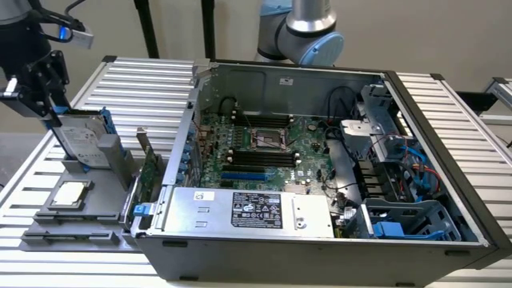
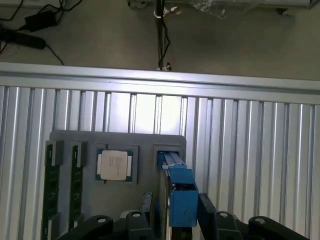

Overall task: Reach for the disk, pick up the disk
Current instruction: 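Pick up the disk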

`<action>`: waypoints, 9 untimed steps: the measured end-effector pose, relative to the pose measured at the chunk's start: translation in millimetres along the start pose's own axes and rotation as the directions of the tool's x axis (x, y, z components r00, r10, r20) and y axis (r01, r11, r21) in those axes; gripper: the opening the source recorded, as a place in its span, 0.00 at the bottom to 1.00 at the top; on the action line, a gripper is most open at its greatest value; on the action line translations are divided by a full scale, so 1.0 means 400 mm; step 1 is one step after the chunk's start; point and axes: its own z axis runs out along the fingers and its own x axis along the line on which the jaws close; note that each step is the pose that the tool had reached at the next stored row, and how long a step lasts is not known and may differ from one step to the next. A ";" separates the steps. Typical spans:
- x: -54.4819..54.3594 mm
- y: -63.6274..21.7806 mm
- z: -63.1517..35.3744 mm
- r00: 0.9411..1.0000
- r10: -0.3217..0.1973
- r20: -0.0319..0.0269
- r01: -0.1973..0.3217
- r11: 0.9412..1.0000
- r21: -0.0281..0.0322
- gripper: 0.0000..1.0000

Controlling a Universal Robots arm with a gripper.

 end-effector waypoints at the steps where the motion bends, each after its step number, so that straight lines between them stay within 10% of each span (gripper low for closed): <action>1: 0.000 0.001 0.005 1.000 0.000 0.000 0.000 1.000 0.000 0.48; 9: 0.000 0.002 0.034 1.000 0.000 -0.001 0.000 1.000 0.011 0.48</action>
